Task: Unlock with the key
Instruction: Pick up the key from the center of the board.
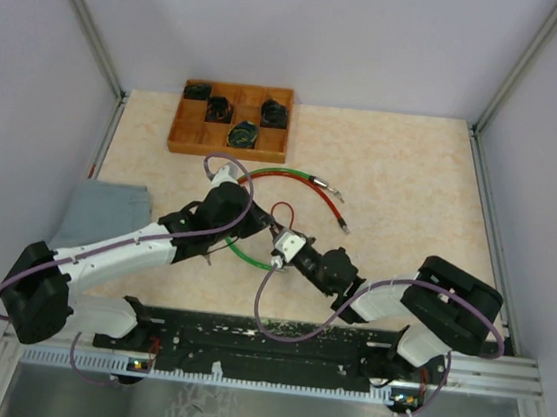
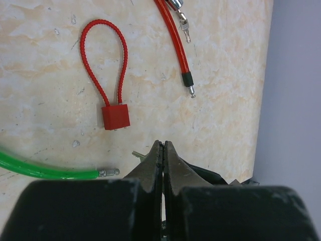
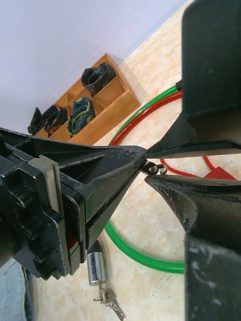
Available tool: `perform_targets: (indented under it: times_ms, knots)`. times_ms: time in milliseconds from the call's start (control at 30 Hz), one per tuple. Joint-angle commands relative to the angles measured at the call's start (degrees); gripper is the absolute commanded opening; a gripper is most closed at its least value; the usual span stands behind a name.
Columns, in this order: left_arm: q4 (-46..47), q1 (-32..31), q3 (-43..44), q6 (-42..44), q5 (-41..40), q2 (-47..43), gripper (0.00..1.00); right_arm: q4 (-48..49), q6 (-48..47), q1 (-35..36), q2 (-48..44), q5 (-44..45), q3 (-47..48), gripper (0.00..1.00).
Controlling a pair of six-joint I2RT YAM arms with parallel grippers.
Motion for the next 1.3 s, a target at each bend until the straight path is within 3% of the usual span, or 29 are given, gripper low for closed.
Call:
perform_targets:
  times_ms: [0,200,433,500,733,867,1100,1267]
  knots:
    - [1.1,-0.7,-0.5,-1.2,-0.5,-0.8,0.00,4.3,1.9,0.7,0.1,1.1,2.8,0.18]
    - [1.3,-1.0,-0.5,-1.7,-0.5,-0.8,0.00,3.6,2.3,0.7,1.0,1.5,3.5,0.15]
    - [1.4,-1.2,-1.2,-1.9,-0.8,-1.5,0.01,5.2,4.7,0.7,1.4,3.9,3.3,0.00]
    - [1.3,-1.3,-1.2,-1.6,-1.0,-1.8,0.04,6.5,5.9,0.7,1.3,4.3,2.8,0.00]
    - [4.1,-1.1,-4.5,0.9,-3.3,-5.8,0.39,8.8,13.4,-0.6,-0.6,2.4,0.5,0.00]
    - [8.2,-0.9,-7.4,5.0,-3.1,-9.6,0.53,11.4,19.1,-2.6,-2.1,-1.9,-1.2,0.00]
    - [24.2,0.6,-16.9,15.7,0.6,-20.2,0.74,14.7,28.8,-6.3,-5.4,-9.5,-3.6,0.00]
    - [34.9,2.8,-21.0,22.8,9.7,-24.6,0.76,20.5,37.8,-8.9,-6.0,-15.9,-4.7,0.00]
